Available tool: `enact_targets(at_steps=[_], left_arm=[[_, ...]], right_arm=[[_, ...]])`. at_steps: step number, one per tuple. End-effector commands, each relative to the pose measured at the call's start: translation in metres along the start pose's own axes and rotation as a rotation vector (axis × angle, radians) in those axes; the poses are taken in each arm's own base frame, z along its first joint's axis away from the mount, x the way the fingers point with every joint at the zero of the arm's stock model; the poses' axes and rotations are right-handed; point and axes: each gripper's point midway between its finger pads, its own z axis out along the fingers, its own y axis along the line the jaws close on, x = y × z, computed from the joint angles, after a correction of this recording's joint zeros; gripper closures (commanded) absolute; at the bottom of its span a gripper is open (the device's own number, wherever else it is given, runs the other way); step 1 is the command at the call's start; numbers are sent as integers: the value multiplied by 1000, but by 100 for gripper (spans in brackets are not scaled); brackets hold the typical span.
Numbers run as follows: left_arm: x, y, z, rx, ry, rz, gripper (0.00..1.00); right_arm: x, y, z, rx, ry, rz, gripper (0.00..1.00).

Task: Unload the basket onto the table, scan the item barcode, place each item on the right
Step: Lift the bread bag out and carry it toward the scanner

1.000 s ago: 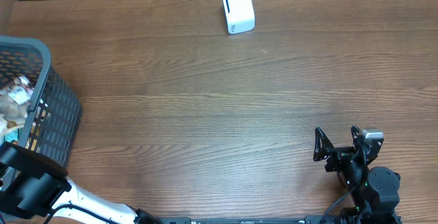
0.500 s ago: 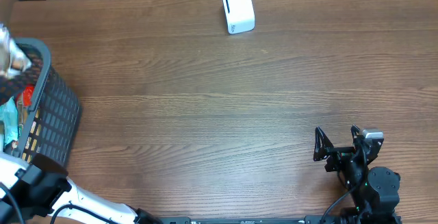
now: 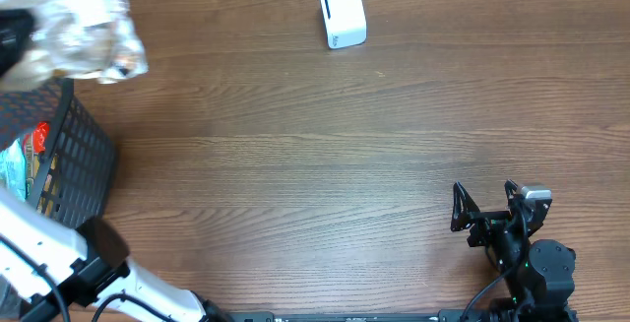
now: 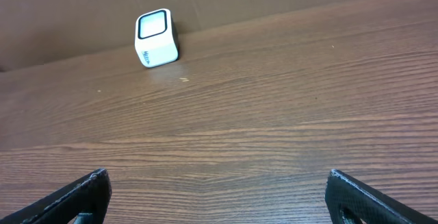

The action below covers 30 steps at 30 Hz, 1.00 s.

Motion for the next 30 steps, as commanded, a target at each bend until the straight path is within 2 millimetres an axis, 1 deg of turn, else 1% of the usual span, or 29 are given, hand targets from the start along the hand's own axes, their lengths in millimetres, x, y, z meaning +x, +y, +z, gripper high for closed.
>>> enact_targets(at_steps=[1, 2, 3, 4, 6, 7, 8, 9, 10, 12, 13, 16, 18, 20, 21, 23, 24, 26, 28, 29, 30], left_arm=[[24, -44, 39, 124, 118, 138, 91], [36, -54, 56, 131, 173, 158, 91], [44, -60, 65, 132, 204, 170, 90], [55, -66, 79, 132, 249, 184, 90], [83, -82, 109, 138, 356, 221, 89], [102, -90, 127, 138, 424, 244, 89], [117, -97, 141, 136, 476, 262, 89], [144, -105, 165, 128, 560, 296, 89], [158, -109, 177, 124, 601, 313, 87], [194, -117, 207, 119, 702, 339, 84], [226, -126, 232, 131, 786, 355, 84], [286, -135, 277, 144, 920, 378, 84], [320, -137, 299, 148, 987, 395, 85], [353, -135, 318, 132, 1050, 385, 89], [381, -133, 330, 125, 1101, 391, 89], [412, -130, 340, 115, 1161, 409, 89], [424, -127, 343, 101, 1183, 420, 89], [444, -120, 349, 68, 1219, 446, 87], [456, -113, 351, 36, 1242, 468, 84], [459, -110, 351, 16, 1247, 482, 79], [459, -107, 351, -4, 1246, 497, 73]], right_arm=[[3, -1, 0, 5, 9, -2, 0], [3, -1, 0, 5, 9, -2, 0], [3, -1, 0, 5, 9, -2, 0], [3, -1, 0, 5, 9, -2, 0], [3, -1, 0, 5, 9, -2, 0], [3, -1, 0, 5, 9, -2, 0], [3, -1, 0, 5, 9, -2, 0], [3, -1, 0, 5, 9, -1, 0], [3, -1, 0, 5, 9, -2, 0], [3, -1, 0, 5, 9, -2, 0], [3, -1, 0, 5, 9, -2, 0], [3, -1, 0, 5, 9, -2, 0], [3, -1, 0, 5, 9, -2, 0], [3, -1, 0, 5, 9, -2, 0], [3, -1, 0, 5, 9, -2, 0], [3, -1, 0, 5, 9, -2, 0], [3, -1, 0, 5, 9, -1, 0], [3, -1, 0, 5, 9, -2, 0], [3, -1, 0, 5, 9, -2, 0], [3, -1, 0, 5, 9, -2, 0], [3, -1, 0, 5, 9, -2, 0]])
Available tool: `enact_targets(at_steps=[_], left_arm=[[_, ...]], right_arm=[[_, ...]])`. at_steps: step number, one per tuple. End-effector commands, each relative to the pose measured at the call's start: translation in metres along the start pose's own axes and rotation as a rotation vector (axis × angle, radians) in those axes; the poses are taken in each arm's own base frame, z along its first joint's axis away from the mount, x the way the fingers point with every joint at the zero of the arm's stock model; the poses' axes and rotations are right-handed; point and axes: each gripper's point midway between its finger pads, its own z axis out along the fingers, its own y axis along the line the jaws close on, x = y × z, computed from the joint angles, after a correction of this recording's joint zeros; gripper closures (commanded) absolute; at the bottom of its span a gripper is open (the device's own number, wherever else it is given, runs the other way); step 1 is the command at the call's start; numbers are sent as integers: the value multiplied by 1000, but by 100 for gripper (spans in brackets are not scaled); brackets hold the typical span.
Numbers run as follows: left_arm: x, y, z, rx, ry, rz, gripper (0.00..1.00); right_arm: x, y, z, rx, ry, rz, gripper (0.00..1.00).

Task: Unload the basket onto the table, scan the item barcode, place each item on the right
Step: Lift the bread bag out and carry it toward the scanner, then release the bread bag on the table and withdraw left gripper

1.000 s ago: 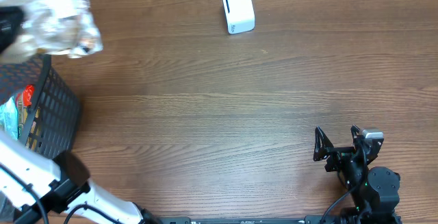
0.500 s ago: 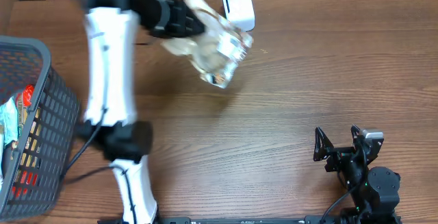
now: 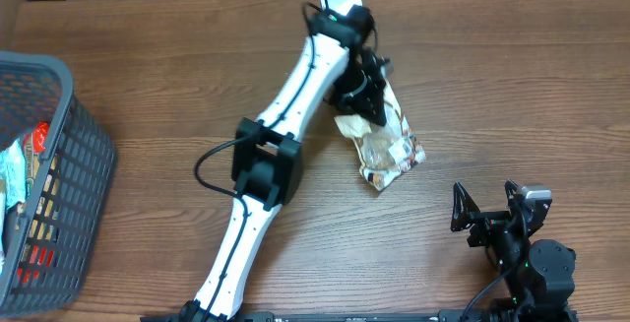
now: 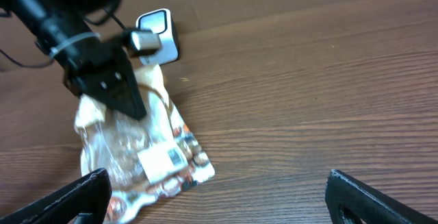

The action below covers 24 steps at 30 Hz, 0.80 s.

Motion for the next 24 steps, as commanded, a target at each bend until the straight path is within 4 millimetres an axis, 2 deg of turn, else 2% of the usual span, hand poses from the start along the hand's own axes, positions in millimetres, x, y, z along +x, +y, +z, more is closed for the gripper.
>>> enact_targets(at_steps=[1, 3, 5, 7, 8, 11, 12, 13, 14, 16, 18, 19, 22, 24], left_arm=[[4, 13, 2, -85, 16, -18, 63], [6, 15, -1, -107, 22, -21, 44], [12, 15, -6, -124, 37, -30, 18], [17, 13, -16, -144, 41, -32, 4], [17, 13, -26, -172, 25, -34, 0], [13, 10, -68, -264, -76, -25, 0], [11, 8, -92, -301, -138, -15, 0], [10, 5, -132, -355, -242, -11, 1], [10, 5, -154, -383, -298, -15, 1], [17, 8, -218, -448, -464, -49, 1], [25, 8, -265, -461, -589, -60, 0], [40, 11, -313, -466, -711, -83, 0], [80, 29, -379, -500, -853, -151, 1], [111, 48, -409, -528, -905, -228, 0]], right_arm=[[3, -1, 0, 5, 9, -2, 0], [3, -1, 0, 4, 9, -2, 0], [3, -1, 0, 5, 9, -2, 0], [3, -1, 0, 4, 9, -2, 0], [3, -1, 0, 5, 9, -2, 0], [3, -1, 0, 5, 9, -2, 0], [3, -1, 0, 4, 9, -2, 0], [3, -1, 0, 5, 9, -2, 0], [3, -1, 0, 4, 9, -2, 0], [3, -1, 0, 4, 9, -2, 0], [3, -1, 0, 5, 9, -2, 0], [3, -1, 0, 5, 9, -1, 0], [3, -1, 0, 5, 9, -2, 0], [3, -1, 0, 4, 9, -2, 0]])
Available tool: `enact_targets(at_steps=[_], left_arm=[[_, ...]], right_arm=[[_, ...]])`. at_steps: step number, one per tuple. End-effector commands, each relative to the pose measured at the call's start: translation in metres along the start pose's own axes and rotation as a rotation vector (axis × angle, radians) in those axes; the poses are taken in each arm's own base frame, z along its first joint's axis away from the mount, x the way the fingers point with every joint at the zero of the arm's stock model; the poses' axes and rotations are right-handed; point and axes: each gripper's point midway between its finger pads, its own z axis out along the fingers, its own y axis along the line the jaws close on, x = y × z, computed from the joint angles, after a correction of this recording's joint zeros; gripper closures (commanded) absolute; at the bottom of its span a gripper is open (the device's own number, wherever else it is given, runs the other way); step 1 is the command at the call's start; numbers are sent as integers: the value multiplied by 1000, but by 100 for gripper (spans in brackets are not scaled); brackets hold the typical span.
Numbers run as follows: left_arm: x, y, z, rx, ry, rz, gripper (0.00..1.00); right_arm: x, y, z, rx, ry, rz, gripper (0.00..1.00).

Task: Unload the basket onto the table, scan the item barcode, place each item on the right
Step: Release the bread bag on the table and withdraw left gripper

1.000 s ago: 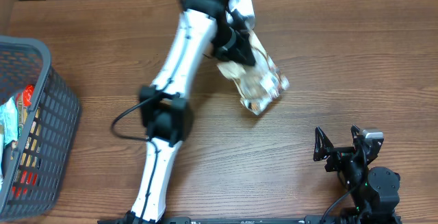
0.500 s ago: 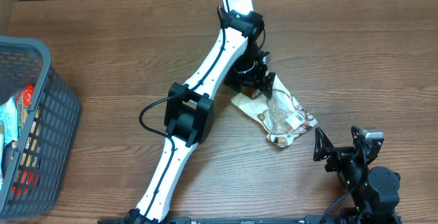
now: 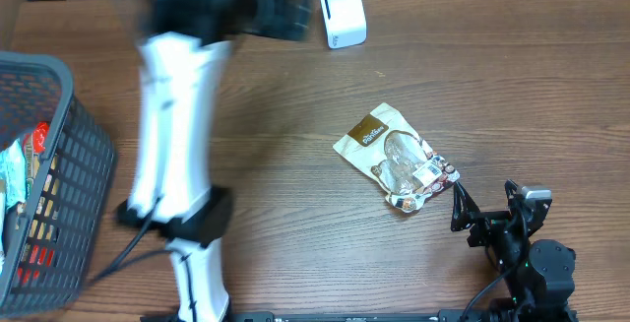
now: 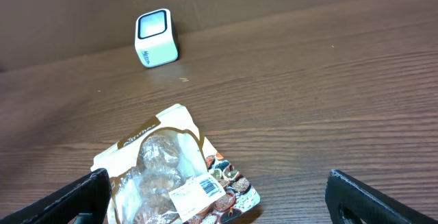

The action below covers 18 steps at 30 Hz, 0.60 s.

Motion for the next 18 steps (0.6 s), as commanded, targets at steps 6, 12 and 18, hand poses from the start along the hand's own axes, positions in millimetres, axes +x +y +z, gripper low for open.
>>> enact_targets(at_steps=[6, 12, 18], left_arm=[[28, 187, -140, -309, -221, -575, 2], [74, 278, -190, -433, -292, -868, 7], [169, 355, -191, -567, -111, -1115, 14]], right_arm=[[3, -1, 0, 5, 9, -2, 0], [3, -1, 0, 5, 9, -2, 0], [3, -1, 0, 5, 9, -2, 0]])
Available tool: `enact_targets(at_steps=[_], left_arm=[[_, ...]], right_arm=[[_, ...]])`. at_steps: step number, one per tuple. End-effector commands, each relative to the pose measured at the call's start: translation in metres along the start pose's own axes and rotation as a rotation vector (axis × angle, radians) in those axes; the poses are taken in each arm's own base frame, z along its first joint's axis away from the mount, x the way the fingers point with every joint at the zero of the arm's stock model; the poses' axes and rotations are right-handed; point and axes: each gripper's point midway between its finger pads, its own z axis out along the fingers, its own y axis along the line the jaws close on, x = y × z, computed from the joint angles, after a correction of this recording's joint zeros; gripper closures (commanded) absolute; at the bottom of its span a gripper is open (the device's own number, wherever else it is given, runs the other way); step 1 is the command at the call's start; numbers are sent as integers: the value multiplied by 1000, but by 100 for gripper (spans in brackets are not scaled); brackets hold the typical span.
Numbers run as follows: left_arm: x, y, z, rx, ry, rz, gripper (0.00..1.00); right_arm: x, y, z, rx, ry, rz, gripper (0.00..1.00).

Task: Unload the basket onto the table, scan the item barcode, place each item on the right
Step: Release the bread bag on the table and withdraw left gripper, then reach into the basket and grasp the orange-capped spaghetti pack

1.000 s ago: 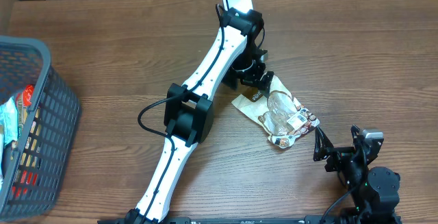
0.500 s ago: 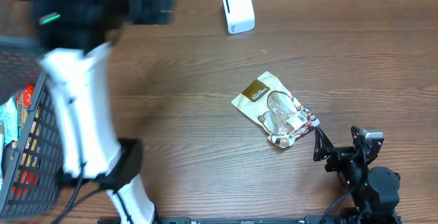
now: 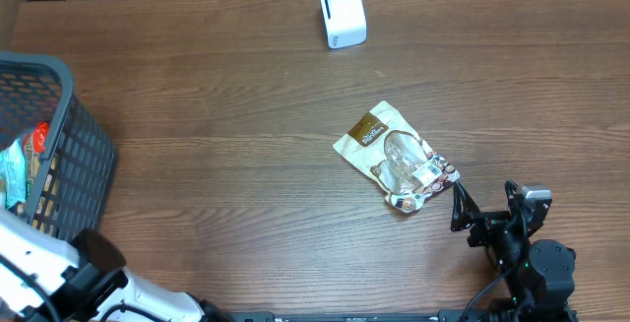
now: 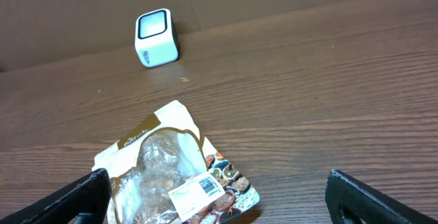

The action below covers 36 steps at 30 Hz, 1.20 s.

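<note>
The item is a snack bag [image 3: 396, 159] with a clear window, lying flat on the wood table right of centre. Its white barcode label [image 4: 198, 188] faces up at the end nearest my right arm. The white scanner [image 3: 343, 14] stands at the far edge, and its window shows in the right wrist view [image 4: 156, 38]. My right gripper [image 3: 486, 204] rests open at the near right, just short of the bag [image 4: 171, 176], with nothing between its black fingers [image 4: 75, 200]. Only part of the left arm [image 3: 59, 273] shows at the bottom left; its gripper is out of view.
A dark mesh basket [image 3: 69, 155] holding several packaged goods stands at the left edge. A brown cardboard wall runs behind the scanner along the table's far side.
The left arm was stretched across the left half of the table toward the scanner; now only its lower part shows at the bottom left corner. Bag and right gripper have not moved.
First the left gripper held the bag high over the basket at the far left, and the table before the right gripper was bare. Then it was on the bag near the scanner. Later the bag lay alone right of centre, and it remains there with the left arm withdrawn.
</note>
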Motion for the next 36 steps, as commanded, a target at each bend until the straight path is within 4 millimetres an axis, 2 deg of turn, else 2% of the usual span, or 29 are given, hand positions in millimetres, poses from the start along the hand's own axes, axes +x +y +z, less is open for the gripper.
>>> enact_targets(at_steps=[1, 6, 9, 12, 16, 19, 21, 24, 26, 28, 33, 36], left_arm=[[14, 45, 25, -71, 120, -82, 14], [40, 75, 69, -144, 267, -69, 14], [54, 85, 100, -162, 322, -74, 8], [72, 97, 129, -177, 376, -70, 7], [85, 116, 149, -246, 399, -51, 6], [87, 132, 160, -314, 385, -32, 6], [82, 133, 173, -293, 358, 18, 0], [74, 131, 183, -272, 319, 98, 0], [59, 130, 191, -259, 256, 154, 0], [56, 129, 194, -254, 248, 183, 0], [62, 133, 208, -243, 282, 269, 0], [76, 141, 225, -242, 349, 296, 0]], right_arm=[[3, -1, 0, 5, 8, -1, 0], [3, -1, 0, 5, 8, -1, 0], [3, -1, 0, 5, 8, -1, 0], [3, -1, 0, 5, 8, -1, 0], [3, -1, 0, 5, 8, -1, 0], [3, -1, 0, 5, 8, -1, 0], [3, -1, 0, 5, 8, -1, 0], [3, -1, 0, 5, 8, -1, 0], [3, -1, 0, 5, 8, -1, 0], [3, -1, 0, 5, 8, -1, 0], [3, -1, 0, 5, 8, -1, 0], [3, -1, 0, 5, 8, -1, 0]])
